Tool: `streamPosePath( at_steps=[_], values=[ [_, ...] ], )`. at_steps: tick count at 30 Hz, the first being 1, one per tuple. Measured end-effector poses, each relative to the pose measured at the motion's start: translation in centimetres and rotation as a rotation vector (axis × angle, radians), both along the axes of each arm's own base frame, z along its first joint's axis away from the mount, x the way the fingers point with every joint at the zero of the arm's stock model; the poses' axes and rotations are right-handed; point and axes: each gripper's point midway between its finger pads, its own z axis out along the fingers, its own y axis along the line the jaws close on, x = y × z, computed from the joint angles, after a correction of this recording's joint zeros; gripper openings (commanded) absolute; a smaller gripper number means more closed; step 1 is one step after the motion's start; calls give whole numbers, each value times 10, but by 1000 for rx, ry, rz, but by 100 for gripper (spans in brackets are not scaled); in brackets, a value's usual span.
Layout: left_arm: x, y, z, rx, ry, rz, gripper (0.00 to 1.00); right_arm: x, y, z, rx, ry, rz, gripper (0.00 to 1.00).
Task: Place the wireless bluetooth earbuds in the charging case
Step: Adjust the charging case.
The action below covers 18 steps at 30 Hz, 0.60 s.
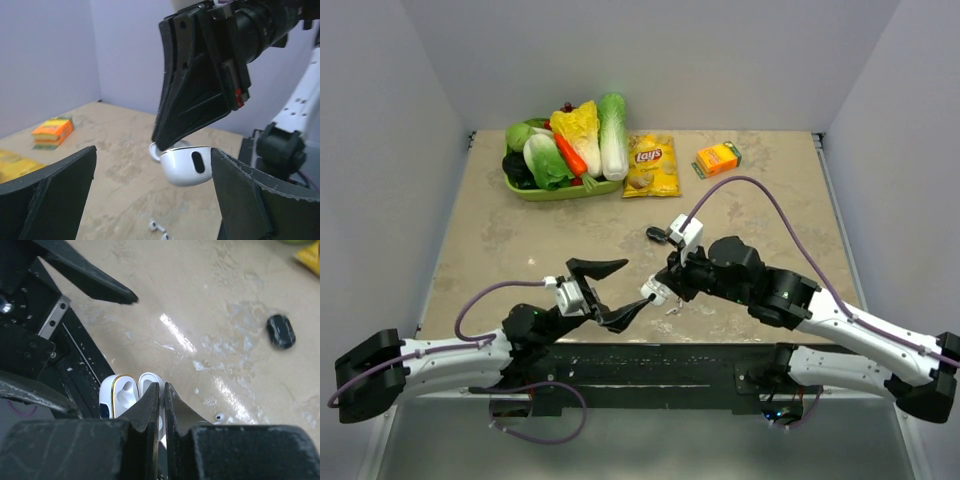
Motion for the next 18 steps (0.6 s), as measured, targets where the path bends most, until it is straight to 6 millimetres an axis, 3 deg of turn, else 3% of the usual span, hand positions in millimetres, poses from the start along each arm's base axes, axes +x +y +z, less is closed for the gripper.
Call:
streamPosePath(
  at_steps=[4, 8, 13, 18],
  values=[
    [-23, -17, 27, -10, -26, -175, 100, -10, 8, 35, -11, -123, 56, 0],
    [-37, -33, 24, 50, 12, -318, 100, -5, 2, 57, -39, -223, 42, 0],
    [-41, -33, 14, 89, 92, -412, 100, -9, -2, 65, -114, -325, 44, 0],
    [-34, -33, 27, 79, 156, -476, 99, -21, -3, 66, -202, -440, 58, 0]
  ],
)
